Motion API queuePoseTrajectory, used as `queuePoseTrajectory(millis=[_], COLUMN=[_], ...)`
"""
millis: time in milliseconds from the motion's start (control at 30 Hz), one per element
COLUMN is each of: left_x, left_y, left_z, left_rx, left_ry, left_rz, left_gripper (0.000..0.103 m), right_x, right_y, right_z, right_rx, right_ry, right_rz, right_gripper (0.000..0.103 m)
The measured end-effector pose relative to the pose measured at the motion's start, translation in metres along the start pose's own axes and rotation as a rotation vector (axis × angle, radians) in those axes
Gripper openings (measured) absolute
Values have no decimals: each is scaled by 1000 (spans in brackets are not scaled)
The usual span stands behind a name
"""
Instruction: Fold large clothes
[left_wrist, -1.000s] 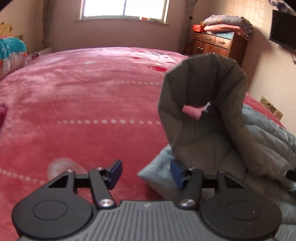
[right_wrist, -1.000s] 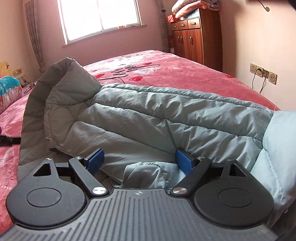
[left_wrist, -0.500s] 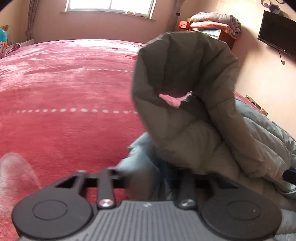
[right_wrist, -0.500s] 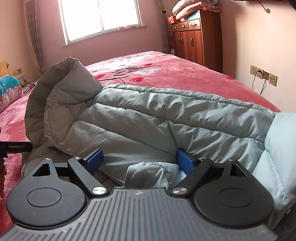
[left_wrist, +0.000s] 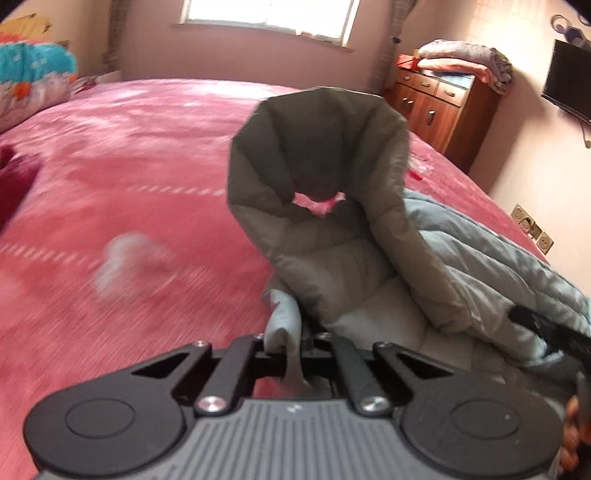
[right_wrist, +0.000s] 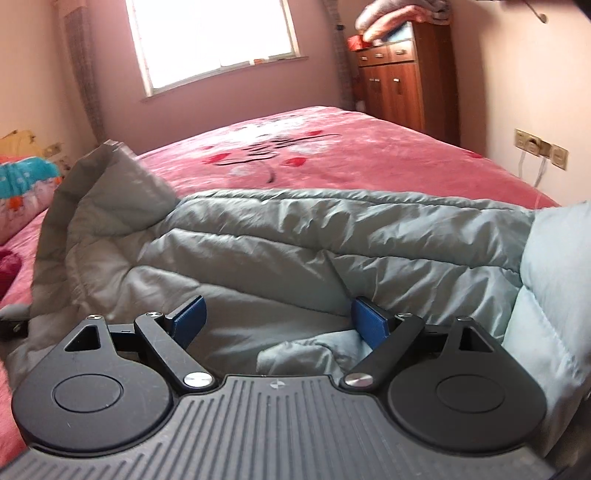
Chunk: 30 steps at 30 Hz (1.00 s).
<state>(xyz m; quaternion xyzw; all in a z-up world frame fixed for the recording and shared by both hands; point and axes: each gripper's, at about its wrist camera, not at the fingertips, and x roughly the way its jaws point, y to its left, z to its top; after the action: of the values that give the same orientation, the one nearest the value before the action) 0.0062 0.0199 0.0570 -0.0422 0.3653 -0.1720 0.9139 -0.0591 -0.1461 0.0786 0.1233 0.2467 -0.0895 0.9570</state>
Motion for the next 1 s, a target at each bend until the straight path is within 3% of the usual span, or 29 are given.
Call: queuePoseTrajectory(millis=[300,400,633,867,1000], left_x=[-87,-104,-120,-150,-178], left_y=[51,57,56,54,51], left_z=[-61,-80,-96,-96,-101], left_rx=[-154,-144,-128,-84,-47], left_ry=[56,78,81,78,56], left_rz=[122,137,111,95,91], left_gripper=[0,0,2,9,22], right_x=[-24,-38,-84,-139,-168], right_y=[53,71,83,39,3], right_z=[-23,-32,-45,-42,-48], right_rx=[-103,-152,-216,-92,-2], right_ry=[21,28,14,-33,-51], right_rz=[165,194,160,62,-41], right_gripper=[103,103,103,103,103])
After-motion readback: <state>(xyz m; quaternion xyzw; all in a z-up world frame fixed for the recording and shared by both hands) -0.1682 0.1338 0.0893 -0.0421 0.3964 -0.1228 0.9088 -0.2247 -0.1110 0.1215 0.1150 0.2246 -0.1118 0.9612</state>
